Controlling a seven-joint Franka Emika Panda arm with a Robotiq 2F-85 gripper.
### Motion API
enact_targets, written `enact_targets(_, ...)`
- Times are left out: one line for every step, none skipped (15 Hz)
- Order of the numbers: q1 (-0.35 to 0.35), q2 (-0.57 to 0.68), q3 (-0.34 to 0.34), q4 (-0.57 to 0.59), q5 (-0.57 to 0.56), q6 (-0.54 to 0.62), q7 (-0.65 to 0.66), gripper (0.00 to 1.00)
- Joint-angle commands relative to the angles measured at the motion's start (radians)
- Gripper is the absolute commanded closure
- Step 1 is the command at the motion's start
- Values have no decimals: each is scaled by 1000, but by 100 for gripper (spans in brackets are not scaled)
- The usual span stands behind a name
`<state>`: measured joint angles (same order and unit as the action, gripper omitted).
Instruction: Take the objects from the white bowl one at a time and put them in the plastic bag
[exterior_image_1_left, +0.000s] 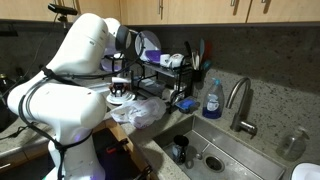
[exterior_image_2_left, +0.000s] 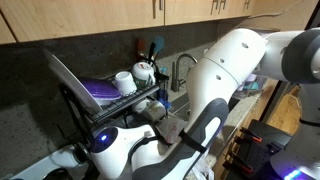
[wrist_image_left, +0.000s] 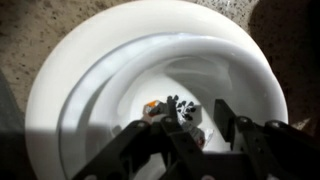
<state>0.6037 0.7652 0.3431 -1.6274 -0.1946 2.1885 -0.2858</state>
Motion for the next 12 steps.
enact_targets(10, -80, -6, -79, -38, 56, 35, 24)
enact_targets(12, -80, -7, -77, -43, 56, 32, 16)
enact_targets(14, -77, -8, -72, -47, 52, 30, 9)
enact_targets(16, -69, -10, -64, -51, 44, 28, 2)
enact_targets(16, -60, -12, -54, -52, 37, 29, 0)
enact_targets(13, -50, -11, -47, -47, 29, 26, 0)
enact_targets(12, -42, -12, -41, -45, 25, 22, 0)
enact_targets(10, -35, -12, -37, -43, 21, 21, 0)
enact_targets(9, -27, -13, -31, -41, 17, 20, 1)
enact_targets(8, -18, -14, -25, -40, 14, 18, 1)
enact_targets(7, -8, -15, -15, -38, 7, 17, 1)
enact_targets(7, 1, -16, -7, -36, 3, 15, 2)
